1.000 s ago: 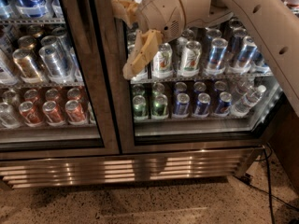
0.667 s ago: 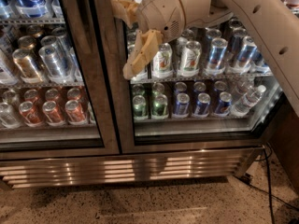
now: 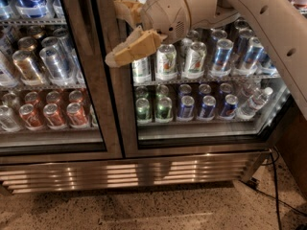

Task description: Open right fridge door

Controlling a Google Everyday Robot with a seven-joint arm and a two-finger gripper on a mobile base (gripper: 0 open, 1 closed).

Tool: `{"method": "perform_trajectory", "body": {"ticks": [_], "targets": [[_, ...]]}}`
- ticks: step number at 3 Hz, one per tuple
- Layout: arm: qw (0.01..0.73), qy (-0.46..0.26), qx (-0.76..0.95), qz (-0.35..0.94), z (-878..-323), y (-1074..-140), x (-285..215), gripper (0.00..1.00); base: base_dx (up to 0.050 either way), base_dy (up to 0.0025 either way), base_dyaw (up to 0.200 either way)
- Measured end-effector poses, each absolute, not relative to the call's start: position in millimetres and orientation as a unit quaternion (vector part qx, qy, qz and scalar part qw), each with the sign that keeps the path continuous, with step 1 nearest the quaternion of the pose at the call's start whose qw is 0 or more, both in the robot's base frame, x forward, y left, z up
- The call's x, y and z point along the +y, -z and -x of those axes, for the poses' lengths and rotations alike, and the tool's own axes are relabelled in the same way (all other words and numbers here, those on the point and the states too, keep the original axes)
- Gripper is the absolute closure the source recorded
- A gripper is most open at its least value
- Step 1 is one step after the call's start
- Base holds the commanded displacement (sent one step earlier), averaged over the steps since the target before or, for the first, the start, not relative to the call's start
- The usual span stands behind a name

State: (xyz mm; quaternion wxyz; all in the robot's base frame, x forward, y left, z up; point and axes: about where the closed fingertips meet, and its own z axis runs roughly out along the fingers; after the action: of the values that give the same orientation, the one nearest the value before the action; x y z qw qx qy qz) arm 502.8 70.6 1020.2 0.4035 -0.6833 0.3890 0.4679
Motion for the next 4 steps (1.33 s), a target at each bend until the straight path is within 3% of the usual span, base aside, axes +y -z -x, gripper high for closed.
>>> {"method": "perform_trajectory", "body": {"ticks": [2, 3, 4], "targets": [[0.404, -0.468, 0.389, 0.683, -502.8, -1020.2, 70.6, 0.88, 0.0, 0.0, 0.0], [0.404, -0.468, 0.389, 0.683, -502.8, -1020.3, 71.2, 1.0, 0.0, 0.0, 0.0], [0.404, -0.468, 0.389, 0.683, -502.8, -1020.3, 71.2, 1.0, 0.0, 0.0, 0.184]]}}
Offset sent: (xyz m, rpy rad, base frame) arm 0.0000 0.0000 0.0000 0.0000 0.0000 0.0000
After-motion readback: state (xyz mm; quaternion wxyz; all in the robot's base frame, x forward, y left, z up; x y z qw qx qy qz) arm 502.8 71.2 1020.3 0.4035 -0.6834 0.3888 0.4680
